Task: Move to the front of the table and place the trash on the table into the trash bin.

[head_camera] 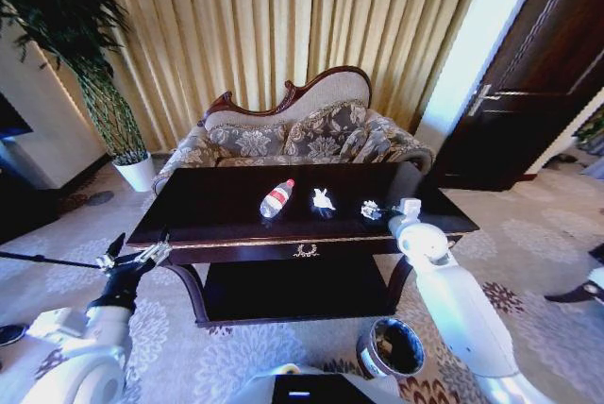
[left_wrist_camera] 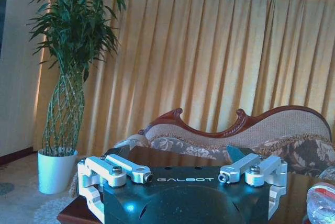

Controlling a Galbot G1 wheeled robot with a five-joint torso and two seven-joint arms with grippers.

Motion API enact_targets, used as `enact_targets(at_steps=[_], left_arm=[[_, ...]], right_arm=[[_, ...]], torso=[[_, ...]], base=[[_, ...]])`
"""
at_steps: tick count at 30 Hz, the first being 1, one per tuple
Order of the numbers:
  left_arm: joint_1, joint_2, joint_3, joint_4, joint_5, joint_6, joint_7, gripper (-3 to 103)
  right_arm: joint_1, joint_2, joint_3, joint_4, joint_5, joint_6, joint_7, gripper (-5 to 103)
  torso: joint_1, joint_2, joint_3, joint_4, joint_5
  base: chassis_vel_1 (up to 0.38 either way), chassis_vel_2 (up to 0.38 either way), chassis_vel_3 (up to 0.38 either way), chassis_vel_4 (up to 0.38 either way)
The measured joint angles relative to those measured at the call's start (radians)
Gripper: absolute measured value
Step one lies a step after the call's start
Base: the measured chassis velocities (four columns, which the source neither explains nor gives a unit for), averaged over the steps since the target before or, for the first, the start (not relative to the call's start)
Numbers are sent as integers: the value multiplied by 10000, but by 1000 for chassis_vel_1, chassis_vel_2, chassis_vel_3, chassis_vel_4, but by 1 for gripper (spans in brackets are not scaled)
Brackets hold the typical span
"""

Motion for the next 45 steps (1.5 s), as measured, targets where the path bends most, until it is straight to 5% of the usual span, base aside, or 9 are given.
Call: enact_targets(at_steps=[18,28,45], left_arm=[[55,-45,-31,0,-53,89,-35,100],[4,-91,132,0,-52,42,-66,100],[-14,29,7,-1,-126,20,-74,100]], right_arm=[[-153,-48,197,125,-136,449,-243,4],[-1342,-285,718,1511,502,4325,-1098,1],[-2642,-198,1144,2753,333,4423,-1144,1]], torso=[[0,0,0,0,0],[0,0,0,0,0],[-2,0,0,1,0]], base=[[0,0,0,0],[0,0,0,0],[0,0,0,0]])
